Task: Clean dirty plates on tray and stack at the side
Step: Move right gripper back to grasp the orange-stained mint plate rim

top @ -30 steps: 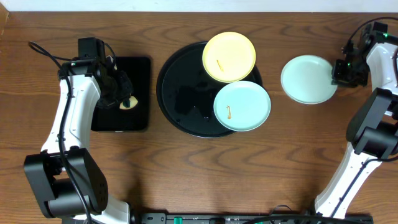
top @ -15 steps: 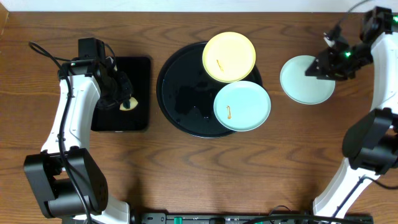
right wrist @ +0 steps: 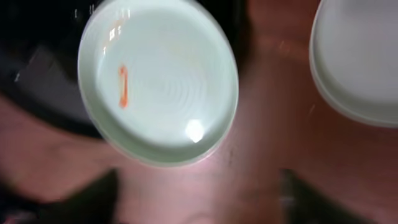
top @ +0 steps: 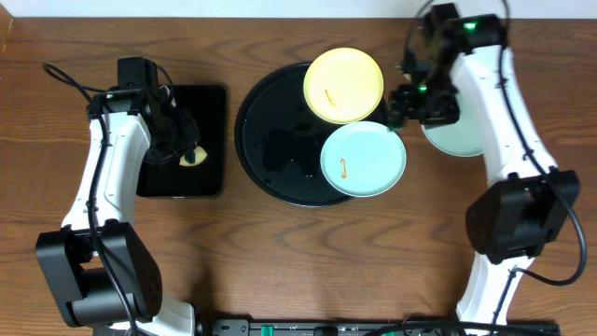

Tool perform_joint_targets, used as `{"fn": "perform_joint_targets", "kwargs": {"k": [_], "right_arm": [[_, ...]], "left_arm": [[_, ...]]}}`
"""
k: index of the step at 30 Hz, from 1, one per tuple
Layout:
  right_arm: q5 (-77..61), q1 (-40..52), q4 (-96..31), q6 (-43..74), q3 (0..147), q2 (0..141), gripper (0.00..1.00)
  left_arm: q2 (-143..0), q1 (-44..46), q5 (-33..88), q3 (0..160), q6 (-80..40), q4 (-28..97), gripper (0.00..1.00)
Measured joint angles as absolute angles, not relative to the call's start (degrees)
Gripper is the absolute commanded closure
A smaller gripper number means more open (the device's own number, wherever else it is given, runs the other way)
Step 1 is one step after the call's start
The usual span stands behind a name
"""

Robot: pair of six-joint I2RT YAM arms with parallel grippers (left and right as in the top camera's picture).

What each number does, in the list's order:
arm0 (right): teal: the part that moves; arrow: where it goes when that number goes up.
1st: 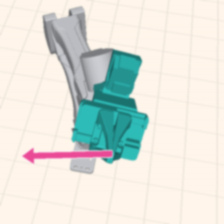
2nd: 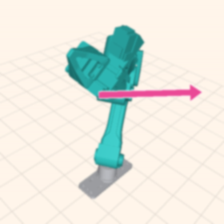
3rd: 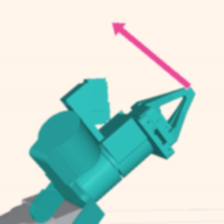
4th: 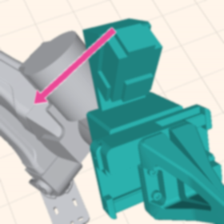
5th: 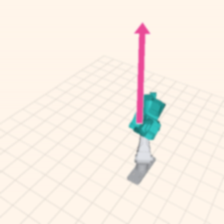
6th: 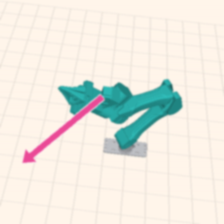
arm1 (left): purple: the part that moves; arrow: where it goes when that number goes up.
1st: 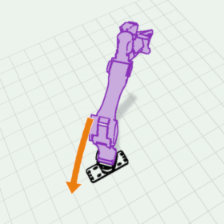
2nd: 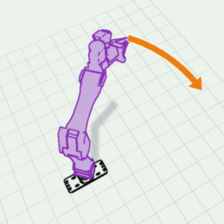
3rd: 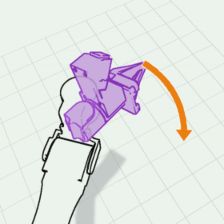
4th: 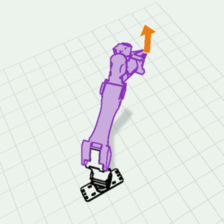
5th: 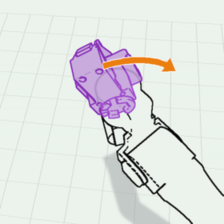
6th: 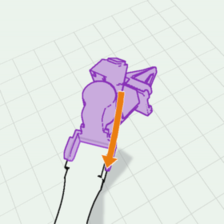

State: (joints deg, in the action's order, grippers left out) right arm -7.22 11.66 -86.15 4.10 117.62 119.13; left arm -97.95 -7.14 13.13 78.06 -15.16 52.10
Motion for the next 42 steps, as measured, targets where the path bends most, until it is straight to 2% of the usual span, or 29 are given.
{"fn": "perform_joint_targets", "kwargs": {"k": [1, 2, 3, 4, 6, 14, 24, 34, 42], "right_arm": [[-6.39, 12.1, -85.06, 4.58, 117.6, 119.13, 0.04], [-5.56, 12.4, -84.16, 5.02, 117.6, 119.13, 0.13], [-4.91, 12.47, -83.9, 5.28, 117.6, 119.13, 0.27], [-4.01, 12.38, -84.27, 6.0, 117.6, 119.13, 0.53], [-3.11, 12.01, -85.14, 6.59, 117.58, 119.13, 0.93], [-1.1, 10.85, -92.03, 10.39, 116.29, 119.13, 0.88], [0.73, 12.45, -85.82, 13.45, 107.02, 119.13, 0.72], [-0.47, 12.45, -71.79, 13.58, 93.25, 119.13, 0.72], [-3.62, 12.45, -63.99, 13.43, 89.69, 119.15, 0.73]], "left_arm": [[-97.95, -7.14, 13.13, 78.06, -15.14, 52.1, 0.92], [-97.95, -7.14, 13.1, 78.06, -15.16, 52.07, 0.92], [-97.95, -7.14, 13.1, 78.06, -15.16, 52.1, 0.92], [-97.95, -7.11, 13.13, 78.06, -15.16, 52.12, 0.92], [-97.95, -7.14, 13.13, 78.06, -15.16, 52.23, 0.92], [-97.95, -7.14, 13.13, 78.06, -15.16, 52.27, 0.92], [-97.95, -7.14, 13.1, 78.06, -15.14, 52.47, 0.92], [-97.95, -7.14, 13.13, 78.06, -15.16, 52.49, 0.92], [-97.95, -7.11, 13.13, 78.06, -15.16, 52.49, 0.92]]}}
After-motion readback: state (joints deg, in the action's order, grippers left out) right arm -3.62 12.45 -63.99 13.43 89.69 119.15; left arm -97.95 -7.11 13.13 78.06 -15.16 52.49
